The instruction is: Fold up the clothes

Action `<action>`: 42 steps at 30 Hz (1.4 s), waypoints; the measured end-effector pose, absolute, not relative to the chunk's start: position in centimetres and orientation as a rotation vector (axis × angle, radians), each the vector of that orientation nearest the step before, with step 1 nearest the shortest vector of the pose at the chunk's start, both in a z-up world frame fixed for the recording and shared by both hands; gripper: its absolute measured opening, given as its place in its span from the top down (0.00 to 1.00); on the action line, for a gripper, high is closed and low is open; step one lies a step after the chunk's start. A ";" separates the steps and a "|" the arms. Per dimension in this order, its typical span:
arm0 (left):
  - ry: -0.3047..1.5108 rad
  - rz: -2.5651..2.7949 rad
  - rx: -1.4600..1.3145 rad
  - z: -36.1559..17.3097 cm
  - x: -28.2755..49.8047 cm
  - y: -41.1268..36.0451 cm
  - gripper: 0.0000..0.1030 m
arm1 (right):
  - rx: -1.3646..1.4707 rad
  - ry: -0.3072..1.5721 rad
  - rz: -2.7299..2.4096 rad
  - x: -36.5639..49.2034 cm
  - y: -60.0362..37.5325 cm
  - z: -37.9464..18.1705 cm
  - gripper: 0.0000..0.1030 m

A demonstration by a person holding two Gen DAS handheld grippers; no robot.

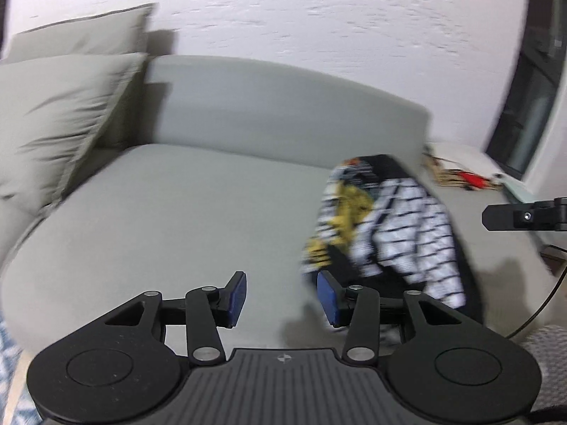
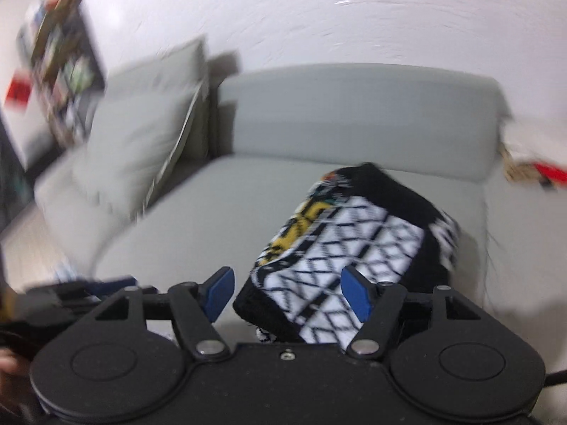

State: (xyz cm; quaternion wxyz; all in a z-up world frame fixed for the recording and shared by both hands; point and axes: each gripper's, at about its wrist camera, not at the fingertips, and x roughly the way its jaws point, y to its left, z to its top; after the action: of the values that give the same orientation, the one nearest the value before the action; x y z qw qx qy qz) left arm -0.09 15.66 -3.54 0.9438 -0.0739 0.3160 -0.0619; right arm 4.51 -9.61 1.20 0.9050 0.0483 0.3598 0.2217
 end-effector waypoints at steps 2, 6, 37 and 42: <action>0.649 -0.206 -0.170 -3.3 1.8 14.4 0.47 | 0.175 0.740 0.426 4.3 -12.1 1.0 0.38; 0.712 -0.258 -0.268 -4.0 7.1 13.1 0.44 | 0.284 0.743 0.370 3.6 -15.9 0.2 0.39; 0.893 -0.053 -0.408 -10.7 11.5 16.2 0.75 | 0.008 0.711 0.456 18.3 -6.4 -3.6 0.89; 0.903 -0.034 -0.379 -11.6 13.2 15.3 0.73 | -0.181 0.903 0.404 24.9 -0.1 -8.8 0.89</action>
State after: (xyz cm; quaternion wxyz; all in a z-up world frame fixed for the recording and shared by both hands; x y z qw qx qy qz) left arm 13.22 15.34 -11.59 0.8823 -0.1820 0.4339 -0.0162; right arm 24.92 -0.05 -8.78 0.8762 -0.0865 0.4328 0.1936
